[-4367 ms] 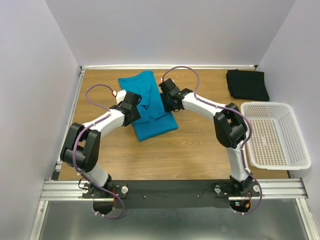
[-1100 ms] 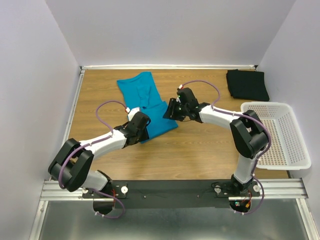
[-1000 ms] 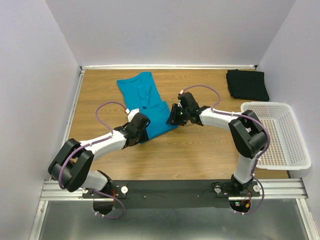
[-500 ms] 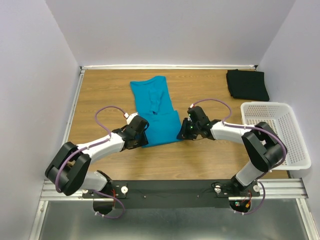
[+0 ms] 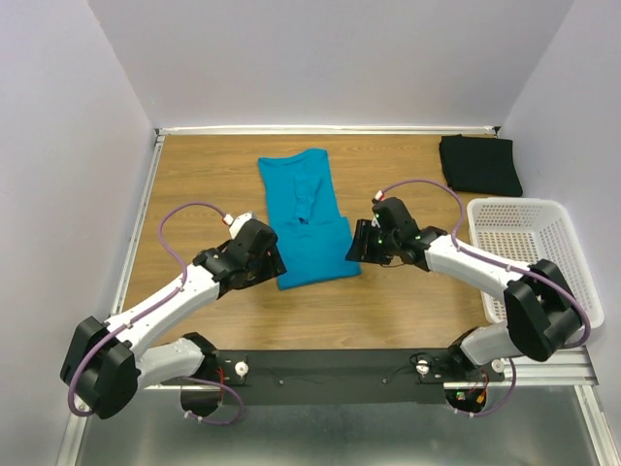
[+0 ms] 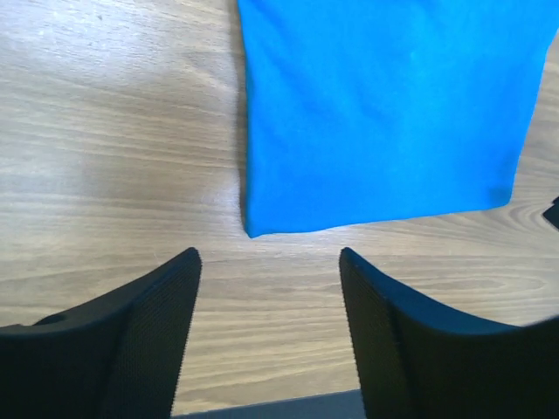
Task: Fold and stack the t-shirts
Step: Fold the tshirt
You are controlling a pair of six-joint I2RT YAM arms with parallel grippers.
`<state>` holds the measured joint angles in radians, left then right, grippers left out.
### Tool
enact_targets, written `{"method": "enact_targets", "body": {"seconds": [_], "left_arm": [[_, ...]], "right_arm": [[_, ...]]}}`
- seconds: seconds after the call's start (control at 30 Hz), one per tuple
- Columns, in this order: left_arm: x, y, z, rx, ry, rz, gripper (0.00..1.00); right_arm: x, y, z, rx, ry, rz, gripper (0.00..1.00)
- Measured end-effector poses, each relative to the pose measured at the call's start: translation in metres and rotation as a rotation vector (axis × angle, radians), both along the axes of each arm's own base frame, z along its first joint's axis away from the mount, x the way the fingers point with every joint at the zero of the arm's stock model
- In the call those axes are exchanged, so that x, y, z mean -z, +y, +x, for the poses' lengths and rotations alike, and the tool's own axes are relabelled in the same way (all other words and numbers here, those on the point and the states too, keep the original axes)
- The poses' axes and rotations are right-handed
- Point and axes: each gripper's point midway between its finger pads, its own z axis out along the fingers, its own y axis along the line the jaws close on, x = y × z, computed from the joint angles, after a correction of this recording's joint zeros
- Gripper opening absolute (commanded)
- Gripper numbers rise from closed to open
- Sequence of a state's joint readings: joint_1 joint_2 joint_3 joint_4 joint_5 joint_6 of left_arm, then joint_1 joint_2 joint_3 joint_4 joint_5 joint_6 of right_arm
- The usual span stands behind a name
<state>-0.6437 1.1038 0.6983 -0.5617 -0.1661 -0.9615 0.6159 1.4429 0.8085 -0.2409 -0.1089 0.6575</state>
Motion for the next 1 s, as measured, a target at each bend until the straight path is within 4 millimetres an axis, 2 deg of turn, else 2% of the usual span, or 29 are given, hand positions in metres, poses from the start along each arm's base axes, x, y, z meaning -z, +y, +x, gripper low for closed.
{"method": "enact_targets", "body": {"seconds": [0.13, 0.33, 0.47, 0.5, 0.57, 0.7, 0.77, 0.9, 1.0], "left_arm": [[0.003, 0.003, -0.003, -0.016, 0.025, 0.012, 0.77], [0.029, 0.003, -0.010, -0.016, 0.123, 0.089, 0.74], [0.032, -0.007, -0.005, -0.002, 0.146, 0.125, 0.61], [0.030, -0.010, -0.003, -0.001, 0.143, 0.127, 0.56], [0.023, -0.017, 0.000, 0.006, 0.124, 0.119, 0.52], [0.012, -0.029, 0.008, 0.016, 0.082, 0.079, 0.45], [0.012, -0.033, 0.010, 0.019, 0.073, 0.061, 0.38], [0.023, -0.035, 0.009, 0.027, 0.084, 0.056, 0.34], [0.037, -0.036, 0.008, 0.030, 0.112, 0.073, 0.31]], "right_arm": [[-0.007, -0.010, 0.007, -0.004, -0.015, -0.090, 0.63], [0.012, -0.025, 0.009, -0.021, 0.046, -0.236, 0.50], [0.025, -0.031, 0.004, -0.037, 0.092, -0.294, 0.43], [0.025, -0.032, 0.003, -0.040, 0.099, -0.301, 0.43], [0.023, -0.031, 0.003, -0.053, 0.099, -0.296, 0.41], [0.015, -0.007, -0.001, -0.137, 0.103, -0.182, 0.35], [0.005, 0.018, -0.007, -0.212, 0.107, -0.050, 0.33], [-0.012, 0.053, -0.014, -0.339, 0.101, 0.150, 0.26], [-0.014, 0.074, -0.019, -0.417, 0.120, 0.269, 0.24]]}}
